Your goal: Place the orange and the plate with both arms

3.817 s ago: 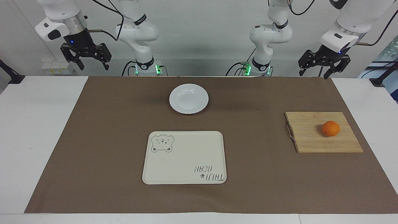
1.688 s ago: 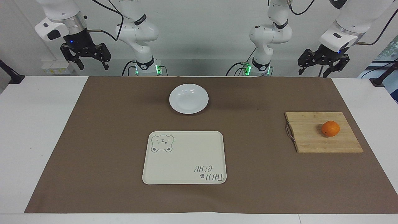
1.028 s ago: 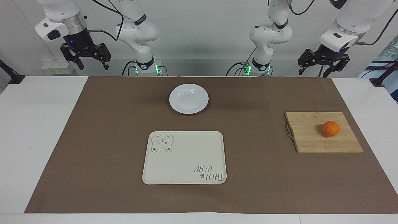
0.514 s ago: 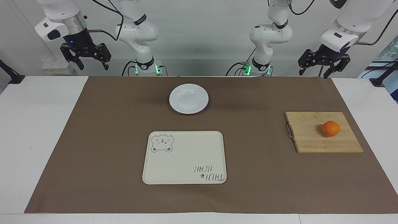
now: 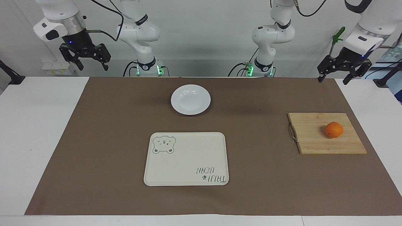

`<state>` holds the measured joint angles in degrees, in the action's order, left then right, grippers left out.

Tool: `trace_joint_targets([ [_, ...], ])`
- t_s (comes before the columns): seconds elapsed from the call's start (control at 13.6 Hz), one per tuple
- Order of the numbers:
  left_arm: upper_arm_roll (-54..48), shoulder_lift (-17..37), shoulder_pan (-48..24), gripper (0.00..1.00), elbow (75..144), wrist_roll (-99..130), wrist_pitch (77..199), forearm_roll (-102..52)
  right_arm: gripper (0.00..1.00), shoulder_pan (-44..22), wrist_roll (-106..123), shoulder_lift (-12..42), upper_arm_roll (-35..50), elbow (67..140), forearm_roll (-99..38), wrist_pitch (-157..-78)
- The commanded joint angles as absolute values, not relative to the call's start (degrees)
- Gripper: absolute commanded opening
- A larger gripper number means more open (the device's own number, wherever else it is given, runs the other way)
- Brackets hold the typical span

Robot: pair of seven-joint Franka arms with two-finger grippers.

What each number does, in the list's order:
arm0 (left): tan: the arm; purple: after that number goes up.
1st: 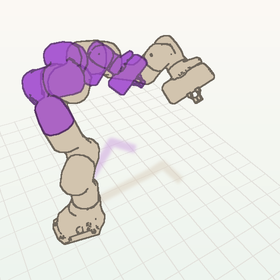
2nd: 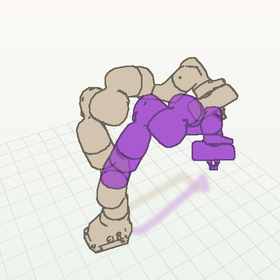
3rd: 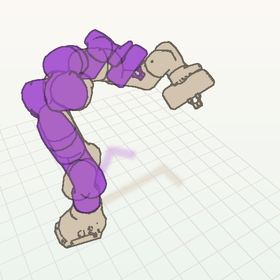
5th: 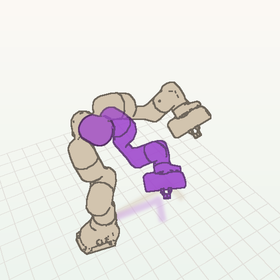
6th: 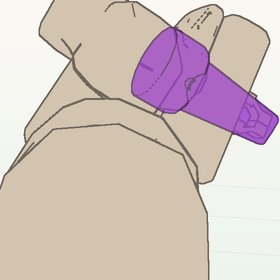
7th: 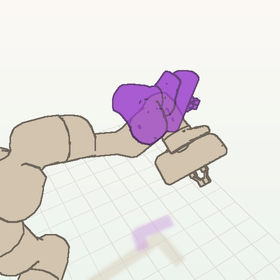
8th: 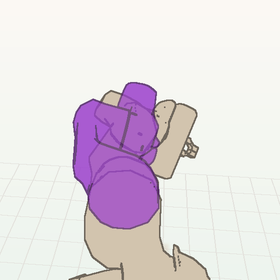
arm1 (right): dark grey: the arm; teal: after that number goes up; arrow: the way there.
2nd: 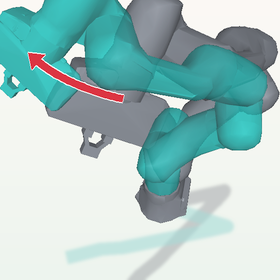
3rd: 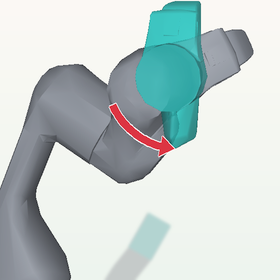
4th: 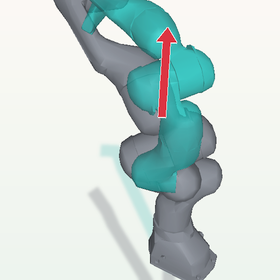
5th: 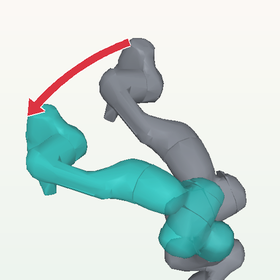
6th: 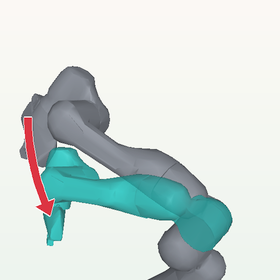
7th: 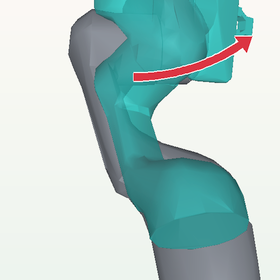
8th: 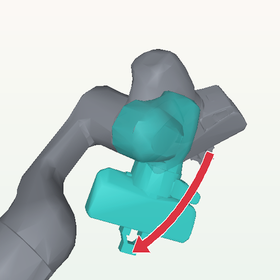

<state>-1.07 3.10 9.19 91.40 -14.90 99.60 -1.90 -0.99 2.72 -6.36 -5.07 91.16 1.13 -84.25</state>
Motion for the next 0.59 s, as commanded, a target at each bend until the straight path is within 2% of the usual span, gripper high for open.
trace_joint_targets([
  [0.0,-1.49,5.70,12.03,1.00,93.60,-17.83,105.45,-3.08,1.00,-2.19,2.11,-6.86,-5.71,91.49,2.28,-83.50],
  [0.37,-1.49,13.87,15.29,1.00,93.78,-21.62,113.37,-3.51,1.00,-3.68,2.11,-6.77,-7.11,91.58,2.46,-83.50],
  [0.51,-1.49,15.99,17.22,1.00,96.92,-25.90,117.48,-3.60,1.00,-5.27,2.20,-6.85,-9.66,91.50,2.37,-83.50],
])
